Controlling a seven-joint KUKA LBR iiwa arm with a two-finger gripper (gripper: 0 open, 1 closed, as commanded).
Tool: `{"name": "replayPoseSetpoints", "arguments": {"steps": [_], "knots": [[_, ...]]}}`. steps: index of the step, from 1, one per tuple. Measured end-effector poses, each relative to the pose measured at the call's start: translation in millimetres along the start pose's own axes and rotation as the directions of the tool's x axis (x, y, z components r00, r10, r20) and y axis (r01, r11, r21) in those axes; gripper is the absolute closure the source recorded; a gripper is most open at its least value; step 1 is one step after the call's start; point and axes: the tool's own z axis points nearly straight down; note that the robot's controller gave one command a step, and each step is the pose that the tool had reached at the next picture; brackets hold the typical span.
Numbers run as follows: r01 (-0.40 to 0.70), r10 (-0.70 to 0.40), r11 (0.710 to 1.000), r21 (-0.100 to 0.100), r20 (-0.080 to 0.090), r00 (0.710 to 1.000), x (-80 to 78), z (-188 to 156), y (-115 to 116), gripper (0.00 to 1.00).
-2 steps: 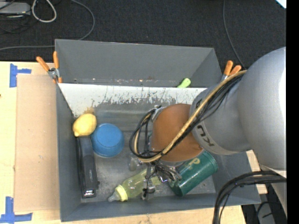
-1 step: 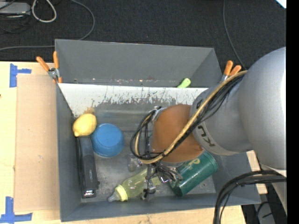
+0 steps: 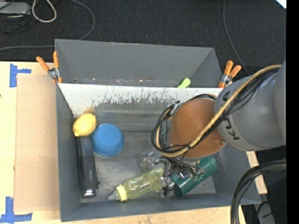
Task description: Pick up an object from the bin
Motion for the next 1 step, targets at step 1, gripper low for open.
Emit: {"name": "replayPoseSetpoints", "arguments": {"steps": [1], "knots": [[-0.068,0.068,0.998,-0.003,0.003,0.998,-8.9,22.2,25.7,0.0]]}}
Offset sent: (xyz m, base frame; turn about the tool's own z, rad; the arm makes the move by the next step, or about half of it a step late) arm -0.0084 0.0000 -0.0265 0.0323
